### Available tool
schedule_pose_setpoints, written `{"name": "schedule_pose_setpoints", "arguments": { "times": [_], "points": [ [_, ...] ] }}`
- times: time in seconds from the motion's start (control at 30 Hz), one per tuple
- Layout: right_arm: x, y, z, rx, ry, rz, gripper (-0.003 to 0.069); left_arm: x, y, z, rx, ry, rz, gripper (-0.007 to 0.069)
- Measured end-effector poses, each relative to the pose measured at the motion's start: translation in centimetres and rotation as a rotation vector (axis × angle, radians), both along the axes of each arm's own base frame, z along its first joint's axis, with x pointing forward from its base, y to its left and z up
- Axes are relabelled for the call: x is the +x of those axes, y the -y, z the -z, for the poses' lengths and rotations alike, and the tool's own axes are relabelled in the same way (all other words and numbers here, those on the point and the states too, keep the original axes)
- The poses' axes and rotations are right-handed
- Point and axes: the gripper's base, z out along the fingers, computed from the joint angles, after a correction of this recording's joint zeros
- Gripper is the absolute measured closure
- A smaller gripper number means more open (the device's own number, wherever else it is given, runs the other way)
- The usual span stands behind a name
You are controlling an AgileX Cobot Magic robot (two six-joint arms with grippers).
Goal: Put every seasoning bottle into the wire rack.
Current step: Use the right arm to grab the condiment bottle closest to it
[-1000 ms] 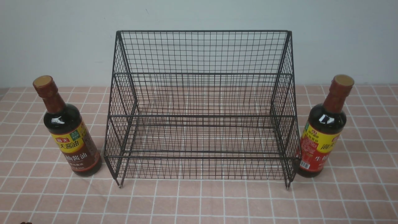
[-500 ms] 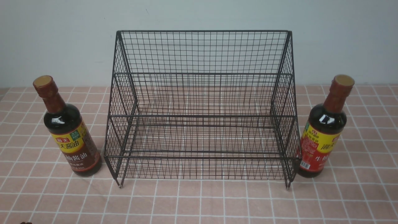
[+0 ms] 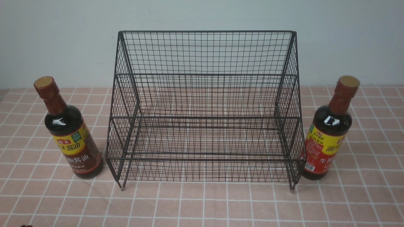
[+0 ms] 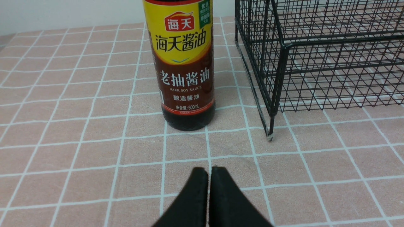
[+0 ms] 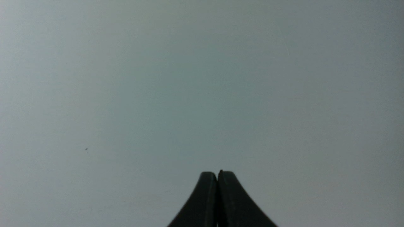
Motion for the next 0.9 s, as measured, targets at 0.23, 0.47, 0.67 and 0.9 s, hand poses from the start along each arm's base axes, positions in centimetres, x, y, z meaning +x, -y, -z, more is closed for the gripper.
{"name": "schedule_pose_setpoints", "arguments": {
  "times": [0.23,0.47,0.67,0.9],
  "points": [
    [-0.4,0.4,-0.6,0.075,0.084,-0.001,0.0673,0.0,0.0,0.0,0.0,0.0,0.0,0.0631],
    [2.0,-0.4,-4.3,-0.034,-0.051,-0.041,0.0673,0.0,0.0,0.0,0.0,0.0,0.0,0.0631],
    [7.9,-1.4,-9.1,-0.16,-0.263,-0.127,0.0673,0.0,0.0,0.0,0.0,0.0,0.0,0.0631],
    [14.4,-2.8,-10.2,-0.245,-0.41,-0.305,0.0643,0.0,0.0,0.0,0.0,0.0,0.0,0.0631]
  ]
}}
